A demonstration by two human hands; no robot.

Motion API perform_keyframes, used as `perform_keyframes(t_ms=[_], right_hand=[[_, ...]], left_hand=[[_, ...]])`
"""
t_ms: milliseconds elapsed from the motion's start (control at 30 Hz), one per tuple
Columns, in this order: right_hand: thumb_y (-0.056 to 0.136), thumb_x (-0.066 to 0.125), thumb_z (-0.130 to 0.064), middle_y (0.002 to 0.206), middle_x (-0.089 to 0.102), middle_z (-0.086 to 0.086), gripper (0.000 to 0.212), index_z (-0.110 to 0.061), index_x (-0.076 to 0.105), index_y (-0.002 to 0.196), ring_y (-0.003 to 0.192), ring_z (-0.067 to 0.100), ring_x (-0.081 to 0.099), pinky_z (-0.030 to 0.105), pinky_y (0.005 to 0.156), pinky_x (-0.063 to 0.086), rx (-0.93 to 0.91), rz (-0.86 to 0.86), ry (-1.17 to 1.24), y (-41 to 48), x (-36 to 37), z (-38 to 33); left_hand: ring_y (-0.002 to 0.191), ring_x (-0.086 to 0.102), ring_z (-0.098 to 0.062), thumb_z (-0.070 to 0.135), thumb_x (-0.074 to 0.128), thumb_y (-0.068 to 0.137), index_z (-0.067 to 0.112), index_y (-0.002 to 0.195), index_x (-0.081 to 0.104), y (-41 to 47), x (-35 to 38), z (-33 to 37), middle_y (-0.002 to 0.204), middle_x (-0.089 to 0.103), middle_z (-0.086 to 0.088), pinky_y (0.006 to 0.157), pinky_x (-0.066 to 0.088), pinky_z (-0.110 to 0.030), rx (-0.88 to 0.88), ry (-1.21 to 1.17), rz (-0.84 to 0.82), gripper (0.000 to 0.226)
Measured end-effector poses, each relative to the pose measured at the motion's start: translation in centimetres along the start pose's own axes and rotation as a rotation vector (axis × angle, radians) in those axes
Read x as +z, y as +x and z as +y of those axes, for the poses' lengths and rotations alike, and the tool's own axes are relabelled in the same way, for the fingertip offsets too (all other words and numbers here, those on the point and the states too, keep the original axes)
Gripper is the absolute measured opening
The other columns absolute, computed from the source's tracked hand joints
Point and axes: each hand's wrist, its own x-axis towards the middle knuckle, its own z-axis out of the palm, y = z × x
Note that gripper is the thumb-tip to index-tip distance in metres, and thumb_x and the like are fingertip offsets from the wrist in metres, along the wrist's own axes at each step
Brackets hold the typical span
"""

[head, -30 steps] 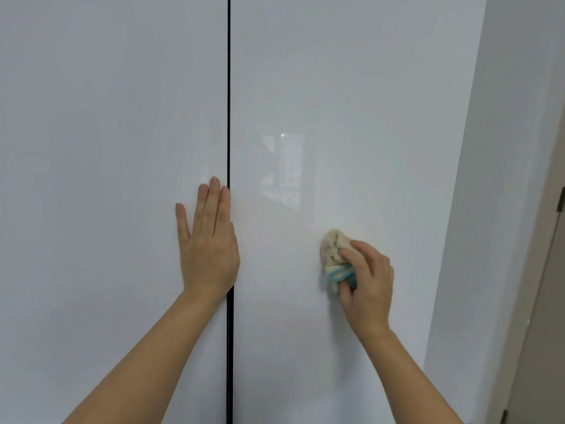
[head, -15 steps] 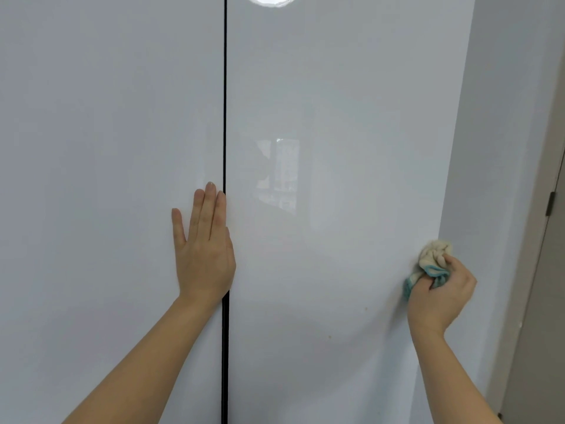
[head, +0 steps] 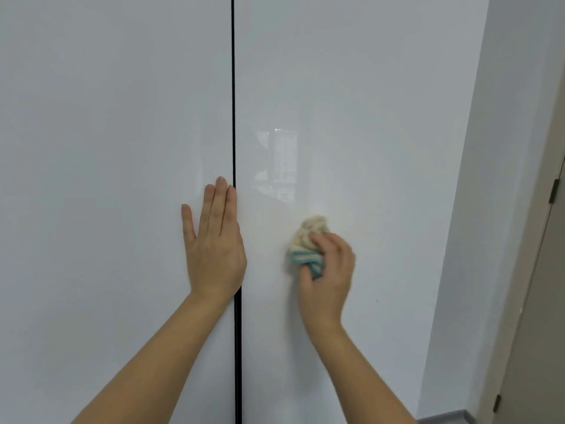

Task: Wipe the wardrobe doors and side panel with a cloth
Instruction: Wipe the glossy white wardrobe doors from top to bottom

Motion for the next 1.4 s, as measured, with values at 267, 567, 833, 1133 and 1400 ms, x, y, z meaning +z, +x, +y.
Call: perform_keyframes(t_ms=[267, 567, 833, 1133, 1400], right_hand=[[0.067, 0.055, -0.003, 0.118, 0.055, -0.004, 0.045, -0.024, 0.059, 0.106, 0.094, 0.021, 0.05, 0.033, 0.072, 0.045, -0.339, -0.421, -0.134, -6.9, -0.2, 0.3], [0.061, 0.06, 0.012, 0.121, 0.05, 0.005, 0.059, -0.018, 0.055, 0.112, 0.107, 0.028, 0.048, 0.038, 0.093, 0.044, -0.048, -0.135, -0.314, 0.7, -8.5, 8.3], [0.078, 0.055, 0.017, 0.128, 0.046, 0.012, 0.052, -0.007, 0.052, 0.123, 0.118, 0.03, 0.046, 0.034, 0.096, 0.042, 0.345, 0.051, -0.385, 3.0, -14.4, 13.6], [0.072, 0.054, 0.018, 0.126, 0.044, 0.013, 0.054, -0.007, 0.051, 0.119, 0.116, 0.025, 0.039, 0.019, 0.105, 0.03, 0.275, -0.076, -0.188, -4.2, -8.5, 8.5], [0.081, 0.061, -0.004, 0.116, 0.056, -0.001, 0.027, -0.021, 0.064, 0.102, 0.094, 0.021, 0.049, 0.034, 0.077, 0.047, -0.106, -0.351, 0.009, -12.3, 0.1, 0.4]], left_hand=[[0.148, 0.012, -0.019, -0.002, 0.047, 0.094, 0.005, 0.151, 0.022, -0.1, -0.2, -0.4, 0.16, 0.017, -0.006, 0.119, 0.005, -0.05, 0.014, 0.014, -0.017, 0.063], [0.149, -0.002, -0.024, 0.019, 0.03, 0.095, 0.0, 0.151, 0.005, -4.2, -0.5, 0.2, 0.16, 0.002, -0.013, 0.12, -0.003, -0.049, 0.038, 0.022, -0.153, 0.064], [0.149, 0.0, -0.025, 0.02, 0.029, 0.094, -0.004, 0.149, 0.014, -4.7, 0.4, -0.2, 0.158, 0.011, -0.019, 0.12, 0.0, -0.049, 0.007, 0.069, -0.095, 0.062], [0.149, -0.001, -0.026, 0.019, 0.027, 0.093, -0.005, 0.149, 0.013, -4.7, 0.3, 0.2, 0.158, 0.011, -0.02, 0.12, -0.001, -0.049, -0.023, 0.107, -0.129, 0.063], [0.148, 0.005, -0.028, 0.021, 0.027, 0.093, -0.003, 0.15, 0.011, -4.8, -0.3, -0.1, 0.159, 0.01, -0.017, 0.121, 0.0, -0.045, 0.016, 0.173, -0.163, 0.064]])
